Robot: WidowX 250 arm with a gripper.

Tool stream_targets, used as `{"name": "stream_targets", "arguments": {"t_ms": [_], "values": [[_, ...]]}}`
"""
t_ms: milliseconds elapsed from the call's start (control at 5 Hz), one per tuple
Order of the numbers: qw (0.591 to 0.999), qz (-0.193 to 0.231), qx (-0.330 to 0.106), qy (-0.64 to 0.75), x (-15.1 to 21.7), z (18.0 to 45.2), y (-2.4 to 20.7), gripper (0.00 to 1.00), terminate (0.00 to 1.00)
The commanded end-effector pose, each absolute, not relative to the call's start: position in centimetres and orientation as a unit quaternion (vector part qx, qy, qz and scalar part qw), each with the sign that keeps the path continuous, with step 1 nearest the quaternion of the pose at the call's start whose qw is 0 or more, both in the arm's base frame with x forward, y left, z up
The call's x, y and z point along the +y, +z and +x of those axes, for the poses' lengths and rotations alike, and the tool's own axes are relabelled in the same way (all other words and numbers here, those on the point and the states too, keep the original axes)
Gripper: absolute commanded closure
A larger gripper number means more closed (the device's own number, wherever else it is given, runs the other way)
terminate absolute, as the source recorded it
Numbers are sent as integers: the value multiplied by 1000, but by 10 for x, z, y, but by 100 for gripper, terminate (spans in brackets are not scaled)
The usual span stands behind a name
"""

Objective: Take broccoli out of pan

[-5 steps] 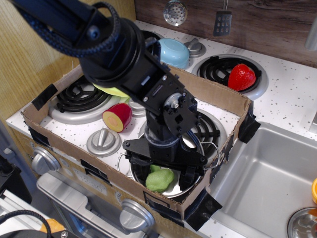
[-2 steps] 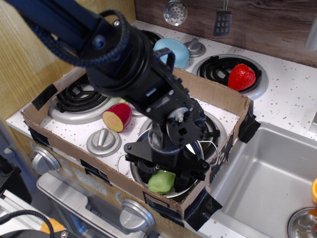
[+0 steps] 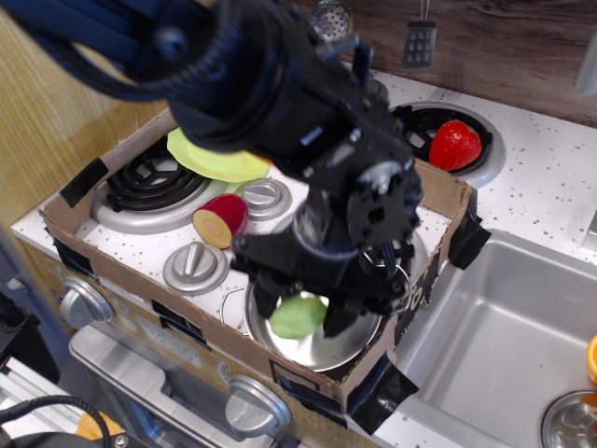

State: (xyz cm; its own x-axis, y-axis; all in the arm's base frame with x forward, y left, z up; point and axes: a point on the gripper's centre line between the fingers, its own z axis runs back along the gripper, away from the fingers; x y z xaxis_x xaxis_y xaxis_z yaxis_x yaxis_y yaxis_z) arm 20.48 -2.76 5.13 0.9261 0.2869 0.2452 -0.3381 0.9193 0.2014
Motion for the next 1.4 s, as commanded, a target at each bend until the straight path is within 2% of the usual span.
{"name": "stream_targets", "arguments": {"t_ms": [0,400,800,1000,1200], "values": [[970,121,-111,182,11,226,87,100,0],[974,135,-101,153,64,260,84,100,0],[981,128,-93,116,53,310,87,100,0],[983,112,-97,109,38,327,80,100,0],[983,96,-97,122,20,330,74,100,0]]}}
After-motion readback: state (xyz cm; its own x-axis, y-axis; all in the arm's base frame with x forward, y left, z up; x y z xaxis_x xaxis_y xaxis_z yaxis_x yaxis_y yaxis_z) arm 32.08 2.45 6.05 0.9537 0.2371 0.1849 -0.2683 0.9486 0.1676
